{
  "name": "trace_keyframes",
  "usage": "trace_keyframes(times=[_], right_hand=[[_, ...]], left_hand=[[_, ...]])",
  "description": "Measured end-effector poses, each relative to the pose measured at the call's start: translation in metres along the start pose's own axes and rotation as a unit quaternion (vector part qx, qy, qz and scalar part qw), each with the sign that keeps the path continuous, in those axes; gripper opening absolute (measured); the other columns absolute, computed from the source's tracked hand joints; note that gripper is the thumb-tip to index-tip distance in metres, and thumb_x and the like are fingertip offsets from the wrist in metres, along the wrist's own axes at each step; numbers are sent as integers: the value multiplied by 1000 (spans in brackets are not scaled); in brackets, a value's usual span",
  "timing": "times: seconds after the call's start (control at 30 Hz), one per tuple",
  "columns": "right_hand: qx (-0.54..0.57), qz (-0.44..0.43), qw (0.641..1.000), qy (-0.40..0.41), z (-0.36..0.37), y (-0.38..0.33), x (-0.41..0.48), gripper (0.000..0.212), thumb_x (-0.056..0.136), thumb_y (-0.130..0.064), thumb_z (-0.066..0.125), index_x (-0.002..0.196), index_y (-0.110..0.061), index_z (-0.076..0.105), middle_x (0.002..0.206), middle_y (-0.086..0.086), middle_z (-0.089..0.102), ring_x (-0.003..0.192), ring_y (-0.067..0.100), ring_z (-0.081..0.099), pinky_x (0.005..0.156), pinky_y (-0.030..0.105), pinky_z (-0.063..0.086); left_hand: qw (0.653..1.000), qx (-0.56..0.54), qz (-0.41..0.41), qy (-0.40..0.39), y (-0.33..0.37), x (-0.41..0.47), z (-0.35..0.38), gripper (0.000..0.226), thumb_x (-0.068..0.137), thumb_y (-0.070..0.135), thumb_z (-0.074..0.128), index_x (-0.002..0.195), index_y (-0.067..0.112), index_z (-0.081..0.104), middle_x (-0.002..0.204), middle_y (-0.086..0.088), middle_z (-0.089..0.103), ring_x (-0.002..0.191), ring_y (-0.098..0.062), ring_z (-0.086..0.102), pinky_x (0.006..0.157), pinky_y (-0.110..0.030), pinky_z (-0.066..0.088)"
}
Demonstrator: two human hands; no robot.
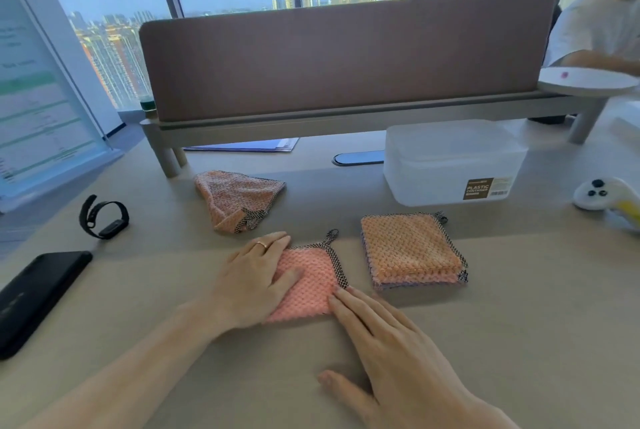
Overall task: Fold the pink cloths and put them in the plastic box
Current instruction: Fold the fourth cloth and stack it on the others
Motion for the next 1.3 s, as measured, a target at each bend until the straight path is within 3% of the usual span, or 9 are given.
trace_keyframes(times=[0.13, 0.27, 0.47, 0.67, 0.8, 0.87, 1.0, 1.13, 1.3], right_hand=[[-3, 6, 1000, -2, 3, -1, 0, 83, 84, -76, 49, 138, -16, 63, 146, -5, 59, 136, 11, 54, 107, 38, 49], [-7, 10, 1000, -5, 1, -2, 0, 83, 84, -78, 47, 137, -17, 64, 144, -7, 61, 134, 10, 55, 110, 35, 42], [7, 27, 1000, -12, -2, -1, 1, 82, 86, -77, 44, 141, -18, 60, 147, -7, 58, 138, 10, 51, 115, 34, 35], [30, -1, 998, -53, -15, -4, -1, 86, 97, -72, 28, 163, -21, 9, 171, -9, 7, 156, 8, 0, 115, 21, -18], [56, -9, 997, -54, -16, -2, -2, 83, 97, -72, 32, 162, -24, 15, 169, -11, 13, 155, 7, 8, 122, 22, -5], [131, 4, 991, -21, -26, 3, -1, 74, 95, -69, 41, 156, -28, 31, 160, -13, 32, 146, 7, 30, 124, 29, 23], [375, 151, 905, 135, -68, 37, 22, 80, 76, -72, 66, 140, -29, 46, 133, -12, 55, 117, 4, 57, 100, 30, 50], [653, 183, 734, -38, -109, 62, 49, 81, 75, -54, 80, 141, -16, 51, 124, 0, 70, 108, 15, 70, 100, 40, 55], [701, 152, 694, -54, -131, 90, 47, 40, 85, -31, 70, 116, -6, 67, 100, 3, 74, 89, 15, 71, 78, 29, 61]], left_hand=[[996, -41, -53, -54, 1, 29, -31, 54, 80, 64, 69, 110, 18, 66, 106, 6, 63, 94, -11, 58, 85, -33, 50], [983, -58, -69, -161, 17, 50, -41, 39, 76, 50, 78, 77, 18, 55, 75, 4, 52, 67, -17, 44, 63, -33, 33], [984, -88, -33, -154, 29, 52, -53, 42, 78, 48, 79, 106, 23, 59, 103, 8, 60, 97, -15, 59, 86, -36, 49], [972, -179, -46, -148, 31, 41, -69, 37, 77, 46, 84, 105, 22, 75, 107, 5, 73, 106, -15, 66, 92, -32, 51], [966, -204, -37, -153, 41, 27, -80, 30, 80, 45, 82, 99, 22, 79, 100, 6, 77, 100, -13, 69, 86, -28, 49], [973, -188, -11, -137, 53, 20, -92, 27, 82, 46, 80, 97, 25, 78, 90, 14, 75, 86, -4, 68, 73, -20, 45], [954, -260, 29, -145, 87, 12, -124, 13, 90, 26, 76, 99, 17, 74, 67, 14, 70, 52, 2, 61, 48, -9, 43], [913, -368, 59, -168, 126, 19, -148, 22, 88, 10, 75, 109, 13, 70, 88, -1, 73, 69, -12, 69, 59, -20, 57], [861, -477, 59, -164, 144, 44, -135, 28, 88, 9, 75, 115, 13, 69, 106, -12, 71, 88, -24, 68, 84, -34, 58]])
Point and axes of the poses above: each hand's wrist, its own x-axis towards the middle knuckle, its own z-axis out of the palm, y = z × x, the point moved 3 cm from there along x, towards the middle knuckle
